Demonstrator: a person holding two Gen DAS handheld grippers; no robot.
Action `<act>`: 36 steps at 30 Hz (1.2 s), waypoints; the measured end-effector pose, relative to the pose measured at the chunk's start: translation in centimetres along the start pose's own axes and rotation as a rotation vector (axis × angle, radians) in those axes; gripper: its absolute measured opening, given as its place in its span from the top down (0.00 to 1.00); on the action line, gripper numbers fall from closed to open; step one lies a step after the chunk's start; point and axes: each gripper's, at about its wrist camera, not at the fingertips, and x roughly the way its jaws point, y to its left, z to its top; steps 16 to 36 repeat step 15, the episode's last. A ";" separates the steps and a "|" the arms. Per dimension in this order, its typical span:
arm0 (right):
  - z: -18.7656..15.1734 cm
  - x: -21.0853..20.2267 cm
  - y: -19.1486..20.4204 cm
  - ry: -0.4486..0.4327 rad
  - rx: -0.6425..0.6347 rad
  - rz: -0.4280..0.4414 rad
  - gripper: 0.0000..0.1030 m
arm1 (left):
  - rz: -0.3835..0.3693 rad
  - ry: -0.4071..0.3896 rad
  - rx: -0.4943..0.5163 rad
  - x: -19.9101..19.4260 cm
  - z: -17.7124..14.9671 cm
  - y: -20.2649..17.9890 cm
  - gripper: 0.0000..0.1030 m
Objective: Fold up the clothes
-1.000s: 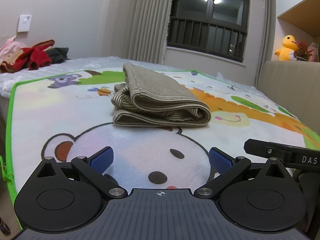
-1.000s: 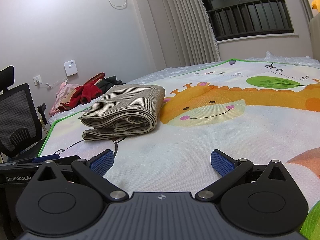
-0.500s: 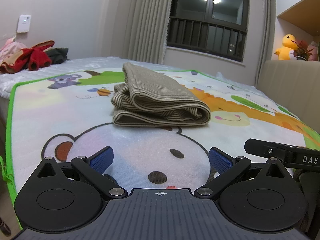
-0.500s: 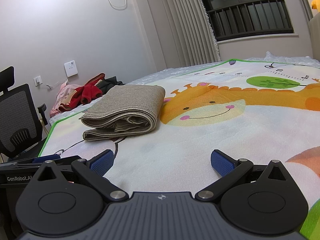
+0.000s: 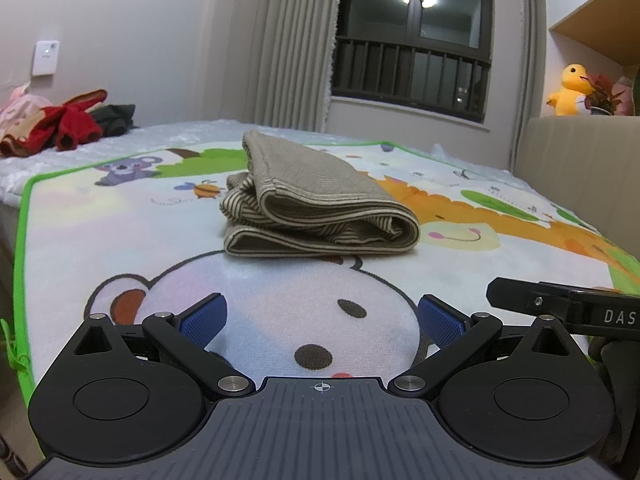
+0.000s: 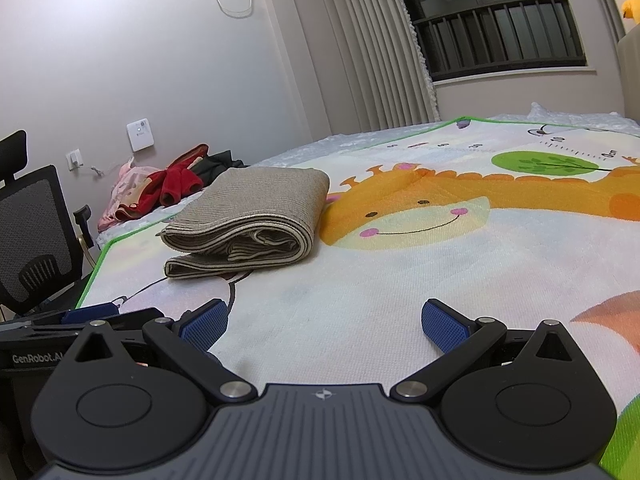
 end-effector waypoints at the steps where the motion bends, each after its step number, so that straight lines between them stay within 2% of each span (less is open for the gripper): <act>1: 0.0 0.0 0.1 0.004 -0.001 -0.003 0.00 | -0.001 -0.003 -0.005 -0.1 0.0 0.1 0.00; 4: 0.3 0.2 0.5 0.024 -0.013 -0.024 0.00 | 0.000 -0.013 -0.031 -0.1 0.5 0.6 0.00; 7: 1.0 0.8 1.3 0.081 -0.044 -0.065 0.00 | 0.001 -0.022 -0.063 -0.2 1.2 1.2 0.00; 9: 1.8 1.4 2.5 0.139 -0.097 -0.115 0.00 | 0.002 -0.029 -0.085 -0.1 1.8 1.7 0.00; 11: 2.4 1.9 4.1 0.176 -0.162 -0.128 0.00 | 0.013 -0.042 -0.094 0.3 2.7 2.6 0.00; 15: 3.7 3.4 8.8 0.243 -0.321 -0.036 0.00 | 0.042 -0.111 -0.117 0.8 5.3 5.3 0.00; 36: 3.7 3.4 8.8 0.243 -0.321 -0.036 0.00 | 0.042 -0.111 -0.117 0.8 5.3 5.3 0.00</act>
